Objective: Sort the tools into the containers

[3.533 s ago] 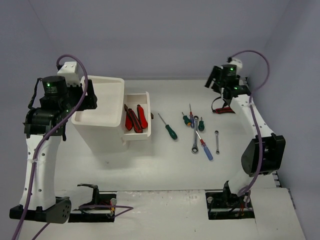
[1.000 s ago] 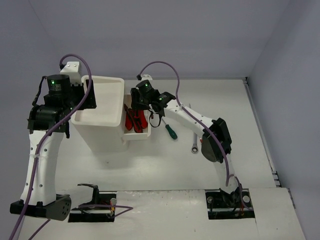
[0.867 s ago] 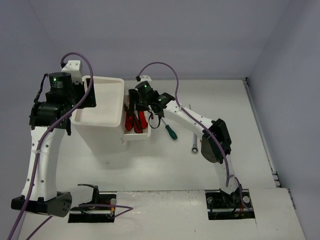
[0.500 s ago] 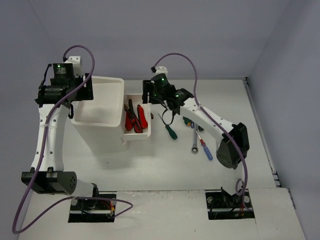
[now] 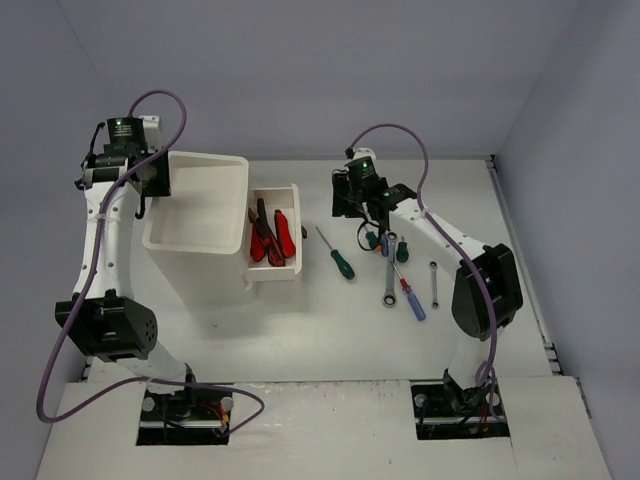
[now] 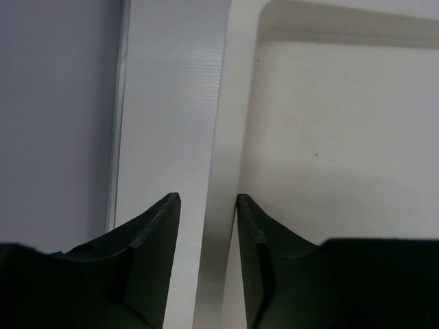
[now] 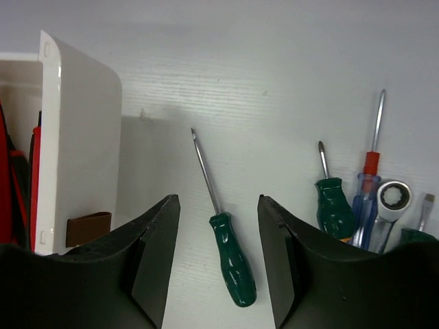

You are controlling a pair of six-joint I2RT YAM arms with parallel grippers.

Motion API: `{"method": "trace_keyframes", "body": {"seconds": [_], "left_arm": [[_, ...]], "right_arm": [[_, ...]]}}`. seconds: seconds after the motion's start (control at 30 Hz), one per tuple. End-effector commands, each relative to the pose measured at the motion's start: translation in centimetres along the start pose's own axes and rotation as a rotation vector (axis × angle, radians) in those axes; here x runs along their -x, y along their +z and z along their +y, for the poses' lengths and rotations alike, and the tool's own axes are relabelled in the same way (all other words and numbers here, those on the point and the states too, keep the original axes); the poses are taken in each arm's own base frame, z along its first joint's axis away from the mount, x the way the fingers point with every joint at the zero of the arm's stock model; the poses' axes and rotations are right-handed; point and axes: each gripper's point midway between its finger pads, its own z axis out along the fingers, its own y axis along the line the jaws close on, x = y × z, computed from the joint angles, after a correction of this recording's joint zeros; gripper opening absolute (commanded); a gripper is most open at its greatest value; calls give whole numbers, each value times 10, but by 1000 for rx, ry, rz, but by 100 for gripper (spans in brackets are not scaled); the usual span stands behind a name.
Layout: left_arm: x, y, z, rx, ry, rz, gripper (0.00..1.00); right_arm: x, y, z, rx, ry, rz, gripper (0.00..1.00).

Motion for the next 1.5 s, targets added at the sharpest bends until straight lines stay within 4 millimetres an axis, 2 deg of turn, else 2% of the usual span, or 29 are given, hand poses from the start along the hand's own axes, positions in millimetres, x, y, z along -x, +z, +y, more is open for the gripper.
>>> {"method": "trace_keyframes", "body": {"seconds": [0.0, 0.13, 0.27, 0.4, 0.57, 0.67, 0.77, 1.03, 1.27, 1.47], "left_arm": [[14, -7, 2, -4, 15, -62, 19], [14, -5, -4, -37, 16, -63, 0], [12, -3, -7, -51, 17, -62, 0], [9, -1, -10, -63, 18, -58, 0], [7, -1, -13, -82, 7, -61, 0], [5, 0, -17, -99, -4, -59, 0], [3, 0, -20, -113, -8, -62, 0], [2, -2, -25, -132, -43, -69, 0], [2, -1, -26, -132, -77, -77, 0], [-1, 0, -27, -137, -63, -74, 0]], "right_arm": [[-5, 14, 26, 105, -20, 1, 44], [-15, 21, 45, 147, -41, 26, 43], [-31, 29, 77, 220, -43, 60, 42], [-47, 29, 119, 306, -58, 87, 41], [-37, 15, 176, 412, -50, 45, 41], [-33, 15, 198, 444, -38, 29, 41], [-37, 19, 211, 459, -10, 44, 41], [-43, 0, 243, 513, 60, 66, 36], [-34, -25, 244, 511, 76, 29, 34], [-36, -15, 256, 533, 51, 35, 33]]}}
